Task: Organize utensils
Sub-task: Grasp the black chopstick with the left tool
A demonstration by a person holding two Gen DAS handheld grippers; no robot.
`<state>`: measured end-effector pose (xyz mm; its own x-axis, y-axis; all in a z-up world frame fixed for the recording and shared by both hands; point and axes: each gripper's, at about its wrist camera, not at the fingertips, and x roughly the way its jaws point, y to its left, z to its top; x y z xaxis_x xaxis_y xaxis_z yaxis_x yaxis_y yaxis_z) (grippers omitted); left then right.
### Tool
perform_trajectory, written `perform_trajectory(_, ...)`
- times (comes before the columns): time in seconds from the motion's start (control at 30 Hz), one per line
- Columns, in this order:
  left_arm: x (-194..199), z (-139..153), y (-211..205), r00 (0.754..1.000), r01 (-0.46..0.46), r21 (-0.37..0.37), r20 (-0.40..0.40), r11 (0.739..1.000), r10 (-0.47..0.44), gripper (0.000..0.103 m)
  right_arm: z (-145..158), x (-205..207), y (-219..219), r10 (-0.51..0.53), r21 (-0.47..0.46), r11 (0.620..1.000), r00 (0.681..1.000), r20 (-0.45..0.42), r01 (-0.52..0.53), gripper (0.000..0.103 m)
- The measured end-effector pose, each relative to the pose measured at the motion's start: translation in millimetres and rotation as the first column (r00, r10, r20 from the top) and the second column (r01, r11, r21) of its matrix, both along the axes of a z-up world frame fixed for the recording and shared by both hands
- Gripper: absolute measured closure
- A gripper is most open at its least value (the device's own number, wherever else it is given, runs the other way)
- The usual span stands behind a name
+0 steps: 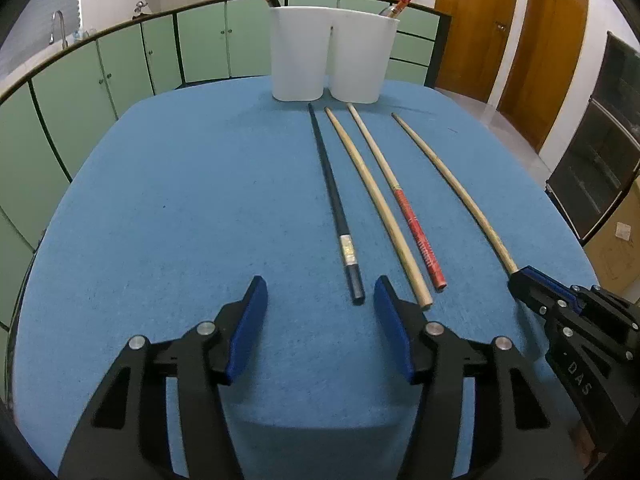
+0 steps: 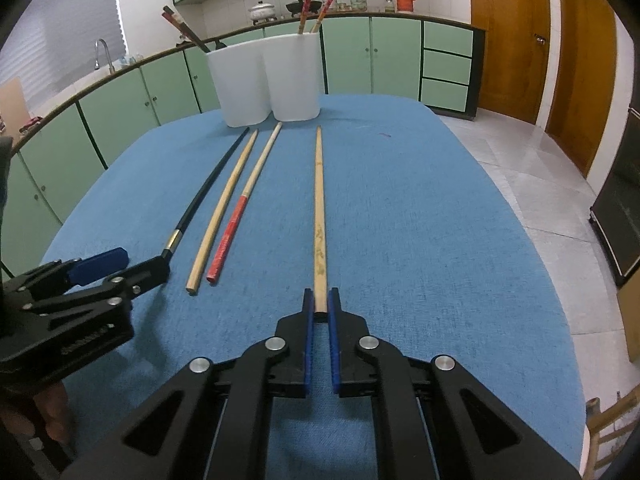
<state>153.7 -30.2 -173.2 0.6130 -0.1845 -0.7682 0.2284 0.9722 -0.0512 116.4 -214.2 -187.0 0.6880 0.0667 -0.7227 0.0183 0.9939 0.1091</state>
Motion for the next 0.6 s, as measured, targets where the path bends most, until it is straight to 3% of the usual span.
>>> perform_trajectory(0.17, 0, -1, -11, 1.0, 0.012, 0.011, -0.003, 1.0, -0.012, 0.066, -1, -1, -3, 0.004, 0.023, 1.0, 1.0, 0.007, -0.005, 0.096)
perform_trajectory(0.37, -2, 1, -18, 1.0, 0.023, 0.022, 0.001, 0.999, -0.023, 0.079, -3, -2, -15, 0.002, 0.115, 0.993, 1.0, 0.011, -0.003, 0.096)
perform_trajectory(0.47, -2, 1, -20, 1.0, 0.019, 0.027, 0.002, 0.999, -0.019, 0.081, -4, -2, -12, 0.001, 0.103, 0.995, 1.0, 0.011, -0.002, 0.096)
perform_trajectory(0.6, -1, 1, -23, 1.0, 0.023, 0.017, 0.001, 1.0, -0.023, 0.093, -4, -1, -12, -0.005, 0.105, 0.994, 1.0, 0.012, 0.004, 0.096)
